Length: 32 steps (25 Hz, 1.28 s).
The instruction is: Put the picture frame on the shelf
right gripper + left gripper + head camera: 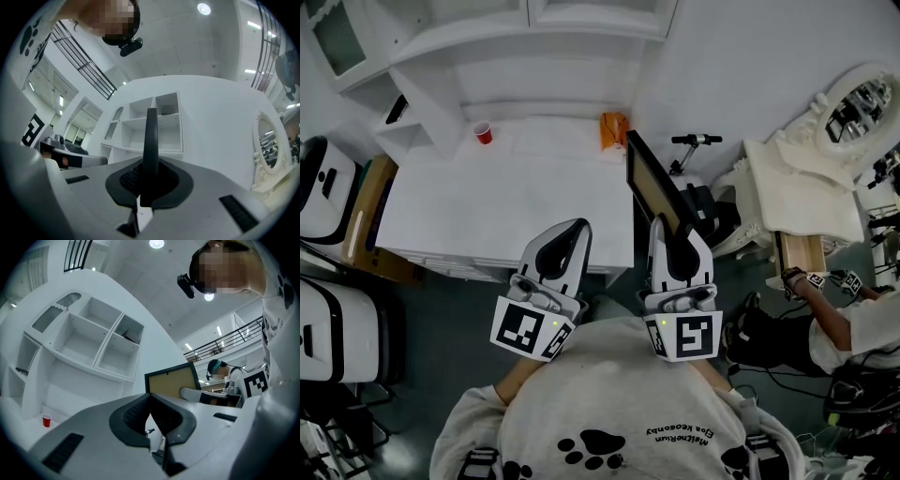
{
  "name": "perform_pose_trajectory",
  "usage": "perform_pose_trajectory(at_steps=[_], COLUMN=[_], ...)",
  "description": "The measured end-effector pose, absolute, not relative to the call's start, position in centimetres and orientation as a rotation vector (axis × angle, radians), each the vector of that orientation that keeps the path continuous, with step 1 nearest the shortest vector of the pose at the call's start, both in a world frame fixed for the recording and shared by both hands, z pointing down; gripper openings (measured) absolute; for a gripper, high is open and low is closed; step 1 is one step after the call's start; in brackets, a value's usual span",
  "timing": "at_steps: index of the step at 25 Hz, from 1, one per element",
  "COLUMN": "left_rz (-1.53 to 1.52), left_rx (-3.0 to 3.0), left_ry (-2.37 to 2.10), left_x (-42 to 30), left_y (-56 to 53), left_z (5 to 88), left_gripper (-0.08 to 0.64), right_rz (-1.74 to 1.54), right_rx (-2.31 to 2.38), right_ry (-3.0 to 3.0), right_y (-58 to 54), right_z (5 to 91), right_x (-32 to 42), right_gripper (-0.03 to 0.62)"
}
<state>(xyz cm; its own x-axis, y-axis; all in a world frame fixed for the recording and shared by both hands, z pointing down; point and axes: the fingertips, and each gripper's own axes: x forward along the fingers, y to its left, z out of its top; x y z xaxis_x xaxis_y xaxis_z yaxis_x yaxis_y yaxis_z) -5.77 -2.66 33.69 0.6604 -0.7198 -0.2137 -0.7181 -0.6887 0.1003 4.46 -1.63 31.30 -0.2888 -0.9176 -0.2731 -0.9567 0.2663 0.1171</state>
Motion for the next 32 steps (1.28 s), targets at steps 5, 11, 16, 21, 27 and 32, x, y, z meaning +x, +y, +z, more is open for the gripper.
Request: perform_pose_trajectory(at_steps=[5,11,16,21,27,32], left_rz=[-0.361,-0.356,-0.345,-0.322,-0.311,-0.334], left_rx=[2.856,2.857,2.858,2.863,2.836,2.846], left_ry=[-1.262,-1.298,-1.325,-1.342,-1.384,-1.36], left_x=[-4.7,-3.4,-2.5,-1.5,-1.4,-1.5], left_y=[-5.9,-10.0,-12.7,-14.3,-15.6,-16.2], left_z=[32.9,31.6,31.2,31.2,32.0,31.9], left_gripper=[0.02,0.02,0.02,0.02,0.02,0.02], right_rz=[0.391,0.408,0.407,0.401,0.392,0.424], right_rx=[-1.727,-1.673,-1.639,-1.598,-1.543,-1.548], right_ry=[2.389,2.409,2.419,2.434,2.458,2.452], right_y=[-5.1,-9.4,-12.4,-14.4,-15.9,-16.5], right_z=[30.5,29.1,28.7,28.6,28.9,28.7], right_x=[5.3,6.3,7.1,7.7,7.6,7.4], right_gripper=[0.038,0.038,0.038,0.038,0.038,0.038])
